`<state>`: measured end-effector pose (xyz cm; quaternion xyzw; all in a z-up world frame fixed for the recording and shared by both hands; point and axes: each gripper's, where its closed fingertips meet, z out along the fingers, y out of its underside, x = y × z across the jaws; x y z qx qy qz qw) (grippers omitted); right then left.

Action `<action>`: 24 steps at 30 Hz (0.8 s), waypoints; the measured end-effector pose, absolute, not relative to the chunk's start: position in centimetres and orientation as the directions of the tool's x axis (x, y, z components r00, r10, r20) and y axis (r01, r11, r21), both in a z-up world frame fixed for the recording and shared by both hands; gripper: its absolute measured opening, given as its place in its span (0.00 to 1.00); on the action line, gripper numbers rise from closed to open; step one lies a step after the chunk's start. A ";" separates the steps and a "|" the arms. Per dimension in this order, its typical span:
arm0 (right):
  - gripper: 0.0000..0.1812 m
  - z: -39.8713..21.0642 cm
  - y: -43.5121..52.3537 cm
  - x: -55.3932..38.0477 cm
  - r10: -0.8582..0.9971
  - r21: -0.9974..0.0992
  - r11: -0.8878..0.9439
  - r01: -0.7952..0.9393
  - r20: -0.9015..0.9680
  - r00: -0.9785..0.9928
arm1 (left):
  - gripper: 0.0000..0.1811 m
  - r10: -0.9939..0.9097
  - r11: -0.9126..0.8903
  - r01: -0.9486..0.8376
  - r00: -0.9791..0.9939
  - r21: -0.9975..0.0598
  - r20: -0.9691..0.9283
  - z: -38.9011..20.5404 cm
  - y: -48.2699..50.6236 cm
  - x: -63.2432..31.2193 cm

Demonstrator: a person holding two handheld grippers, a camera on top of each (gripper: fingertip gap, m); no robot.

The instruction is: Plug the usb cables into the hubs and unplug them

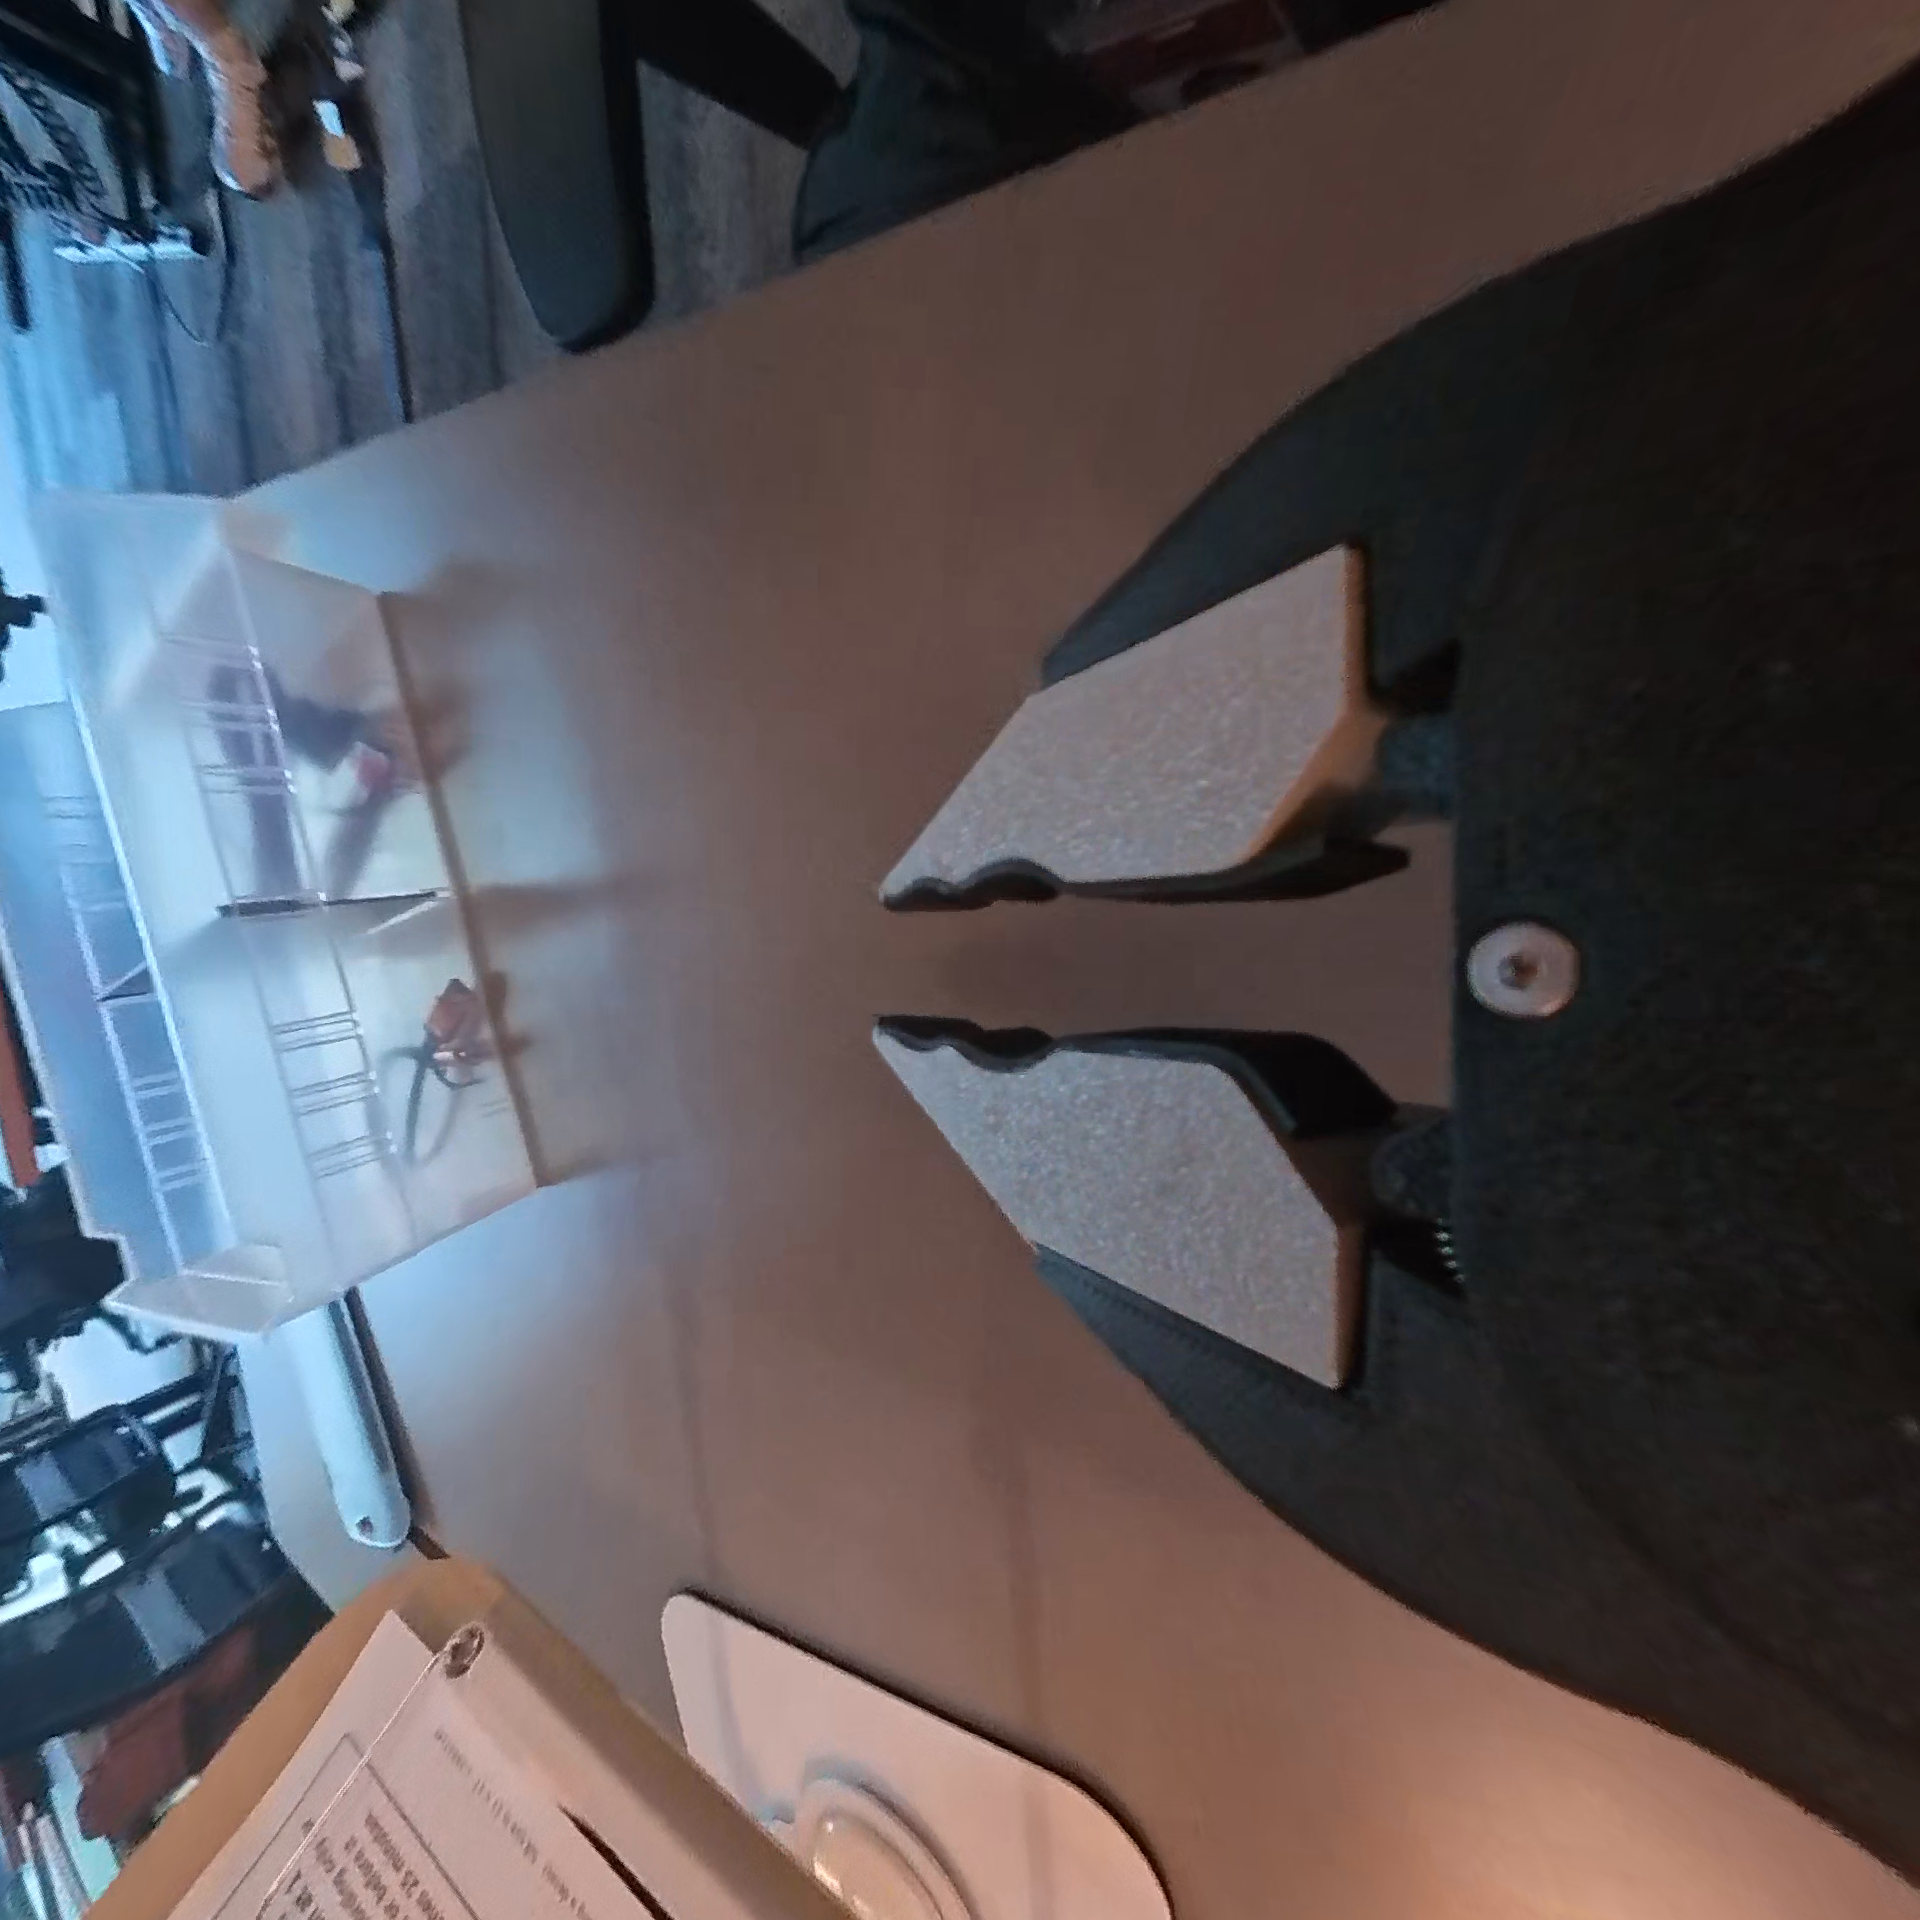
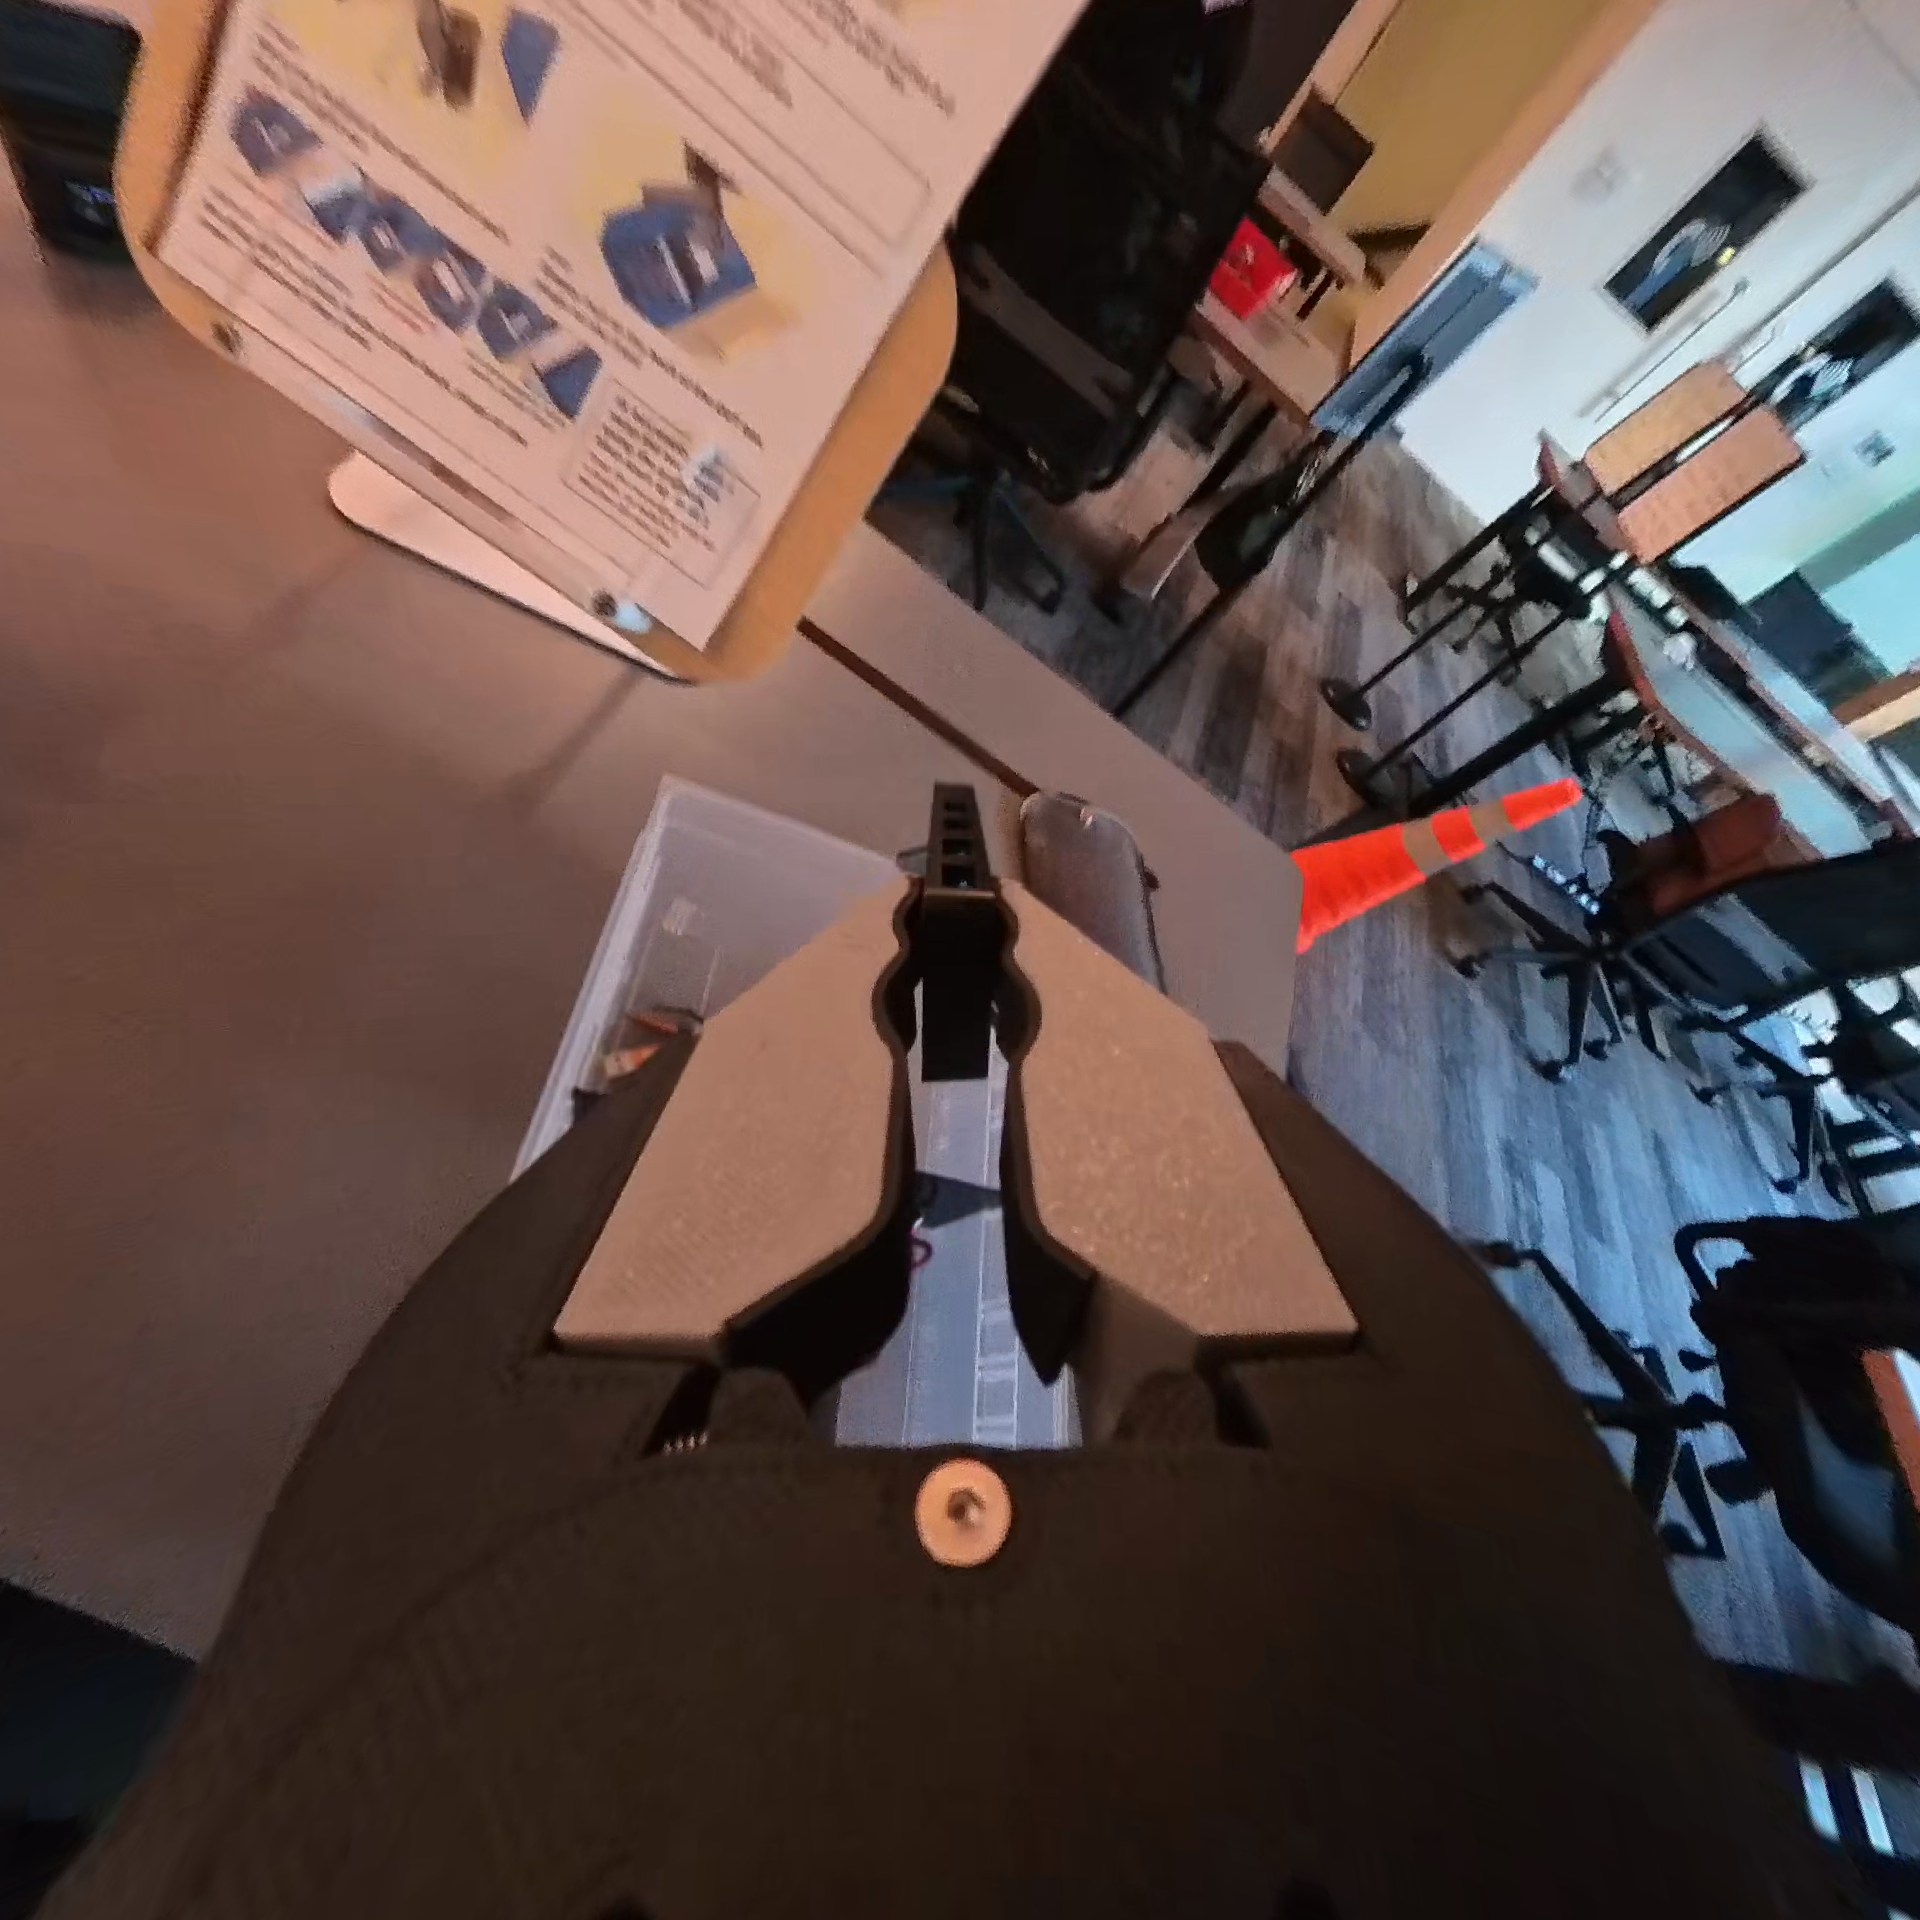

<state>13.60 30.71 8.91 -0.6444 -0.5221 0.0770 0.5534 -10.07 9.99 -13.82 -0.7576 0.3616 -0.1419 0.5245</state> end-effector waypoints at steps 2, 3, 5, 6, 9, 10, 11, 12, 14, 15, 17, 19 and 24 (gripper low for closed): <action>0.04 7.1 32.0 13.6 0.770 -0.771 0.113 0.626 0.466 0.435 | 0.09 -0.680 -0.224 -0.398 0.718 -0.890 -0.151 -14.3 10.3 -10.5; 0.04 6.3 32.8 13.5 0.773 -0.756 0.094 0.648 0.465 0.431 | 0.09 -0.669 -0.244 -0.388 0.731 -0.889 -0.135 -14.5 10.5 -10.8; 0.04 4.0 34.0 12.8 0.803 -0.713 0.043 0.700 0.441 0.400 | 0.08 -0.648 -0.279 -0.358 0.755 -0.891 -0.101 -14.6 10.8 -11.5; 0.04 2.7 34.4 12.1 0.834 -0.693 0.016 0.721 0.407 0.372 | 0.07 -0.634 -0.292 -0.343 0.768 -0.893 -0.088 -14.5 11.0 -11.8; 0.04 -0.6 37.0 9.5 0.850 -0.633 0.000 0.774 0.407 0.333 | 0.06 -0.607 -0.312 -0.309 0.793 -0.898 -0.062 -14.2 11.2 -12.7; 0.04 -1.8 38.2 8.8 0.846 -0.598 0.002 0.801 0.428 0.318 | 0.05 -0.605 -0.310 -0.305 0.794 -0.901 -0.060 -14.1 11.1 -12.8; 0.04 -3.4 39.2 8.1 0.850 -0.553 -0.003 0.833 0.438 0.294 | 0.05 -0.603 -0.306 -0.305 0.795 -0.902 -0.065 -13.9 11.1 -12.9; 0.04 -5.4 40.1 7.6 0.865 -0.500 -0.019 0.866 0.427 0.265 | 0.04 -0.598 -0.305 -0.307 0.798 -0.902 -0.069 -13.9 11.2 -13.0; 0.05 -10.3 40.7 7.0 0.922 -0.383 -0.094 0.919 0.314 0.225 | 0.04 -0.595 -0.321 -0.303 0.802 -0.897 -0.058 -14.2 11.2 -13.2; 0.06 -12.4 40.5 6.8 0.947 -0.327 -0.128 0.936 0.241 0.213 | 0.04 -0.594 -0.331 -0.301 0.803 -0.894 -0.050 -14.4 11.2 -13.2; 0.11 -14.8 40.8 6.3 0.955 -0.262 -0.146 0.954 0.214 0.205 | 0.04 -0.601 -0.344 -0.308 0.798 -0.887 -0.044 -14.7 11.2 -13.0; 0.17 -15.7 40.1 5.4 0.967 -0.237 -0.127 0.963 0.187 0.174 | 0.04 -0.607 -0.347 -0.331 0.792 -0.878 -0.059 -15.1 11.2 -12.8; 0.22 -14.5 40.5 5.7 0.936 -0.168 -0.088 0.982 0.324 0.139 | 0.04 -0.605 -0.352 -0.377 0.790 -0.857 -0.099 -15.8 11.2 -13.0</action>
